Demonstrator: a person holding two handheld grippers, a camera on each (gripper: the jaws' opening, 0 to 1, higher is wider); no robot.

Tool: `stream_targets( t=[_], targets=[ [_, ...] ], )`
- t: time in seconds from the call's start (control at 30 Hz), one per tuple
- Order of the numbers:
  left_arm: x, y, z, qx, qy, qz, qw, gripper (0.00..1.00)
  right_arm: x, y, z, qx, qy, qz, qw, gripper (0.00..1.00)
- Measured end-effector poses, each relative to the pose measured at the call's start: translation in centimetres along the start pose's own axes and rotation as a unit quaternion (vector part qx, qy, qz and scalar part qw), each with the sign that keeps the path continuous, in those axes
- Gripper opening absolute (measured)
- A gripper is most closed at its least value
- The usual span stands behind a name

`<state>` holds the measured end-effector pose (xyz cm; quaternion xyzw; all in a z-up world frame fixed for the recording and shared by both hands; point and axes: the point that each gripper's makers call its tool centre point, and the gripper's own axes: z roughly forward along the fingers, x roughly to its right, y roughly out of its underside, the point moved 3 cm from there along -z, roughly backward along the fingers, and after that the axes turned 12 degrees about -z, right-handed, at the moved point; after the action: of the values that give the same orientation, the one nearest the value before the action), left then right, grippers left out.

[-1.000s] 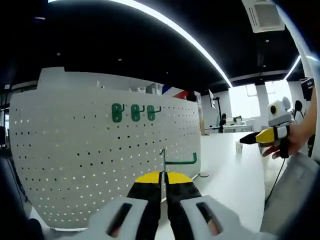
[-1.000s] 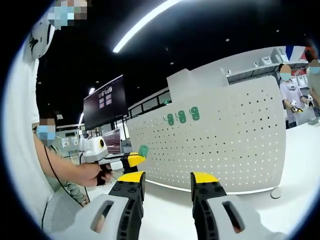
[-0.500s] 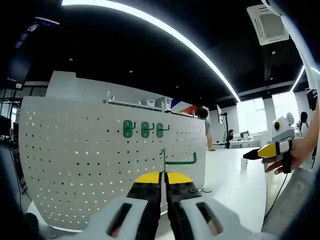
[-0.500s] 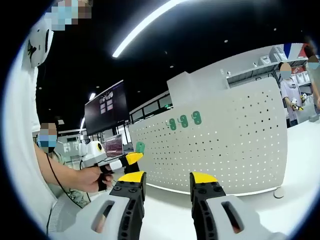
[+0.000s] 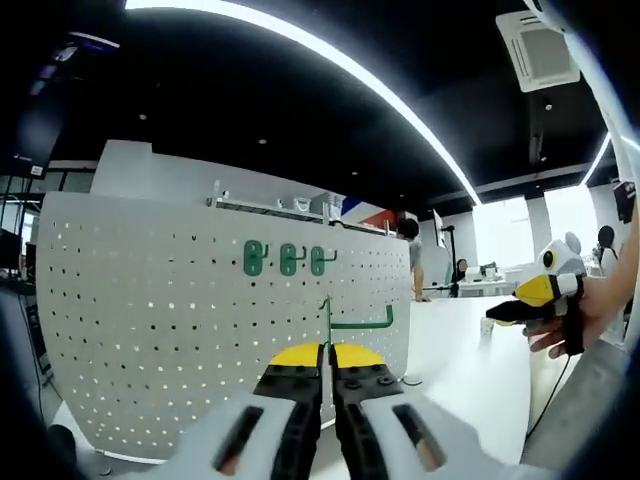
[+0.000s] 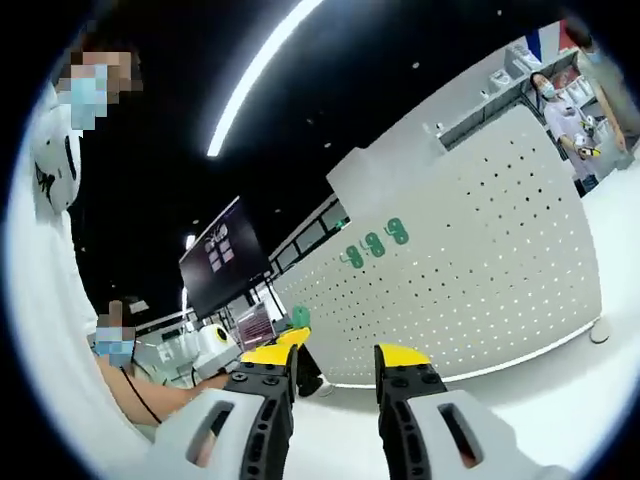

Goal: Insert the hook assembly into the mounting plate slot until the hook locks in place.

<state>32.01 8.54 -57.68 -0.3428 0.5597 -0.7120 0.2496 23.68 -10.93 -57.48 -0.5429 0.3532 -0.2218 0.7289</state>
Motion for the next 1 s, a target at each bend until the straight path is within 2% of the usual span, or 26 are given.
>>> stream_targets(
  t=[0.4, 0.73, 0.87, 1.0],
  targets=[
    [2.8, -0.4, 0.5, -0.001, 0.011, -0.007, 0.9999, 0.02, -1.4, -0.3, 2.0, -0.003, -0.020, -0.042, 0.9989, 0.24],
    [5.5, -0.1, 1.1, -0.008, 0.023, -0.008, 0.9997, 0.02, -2.0, -0.9, 3.4, 0.014, -0.028, -0.049, 0.9983, 0.17],
    [5.6, 0.0, 1.3, -0.007, 0.019, -0.017, 0.9997, 0.02, -2.2, -0.8, 3.8, 0.013, -0.029, -0.047, 0.9984, 0.17],
    [6.4, 0.0, 1.3, -0.010, 0.027, -0.014, 0.9995, 0.02, -2.3, -0.9, 4.2, 0.014, -0.029, -0.045, 0.9985, 0.17]
  ],
)
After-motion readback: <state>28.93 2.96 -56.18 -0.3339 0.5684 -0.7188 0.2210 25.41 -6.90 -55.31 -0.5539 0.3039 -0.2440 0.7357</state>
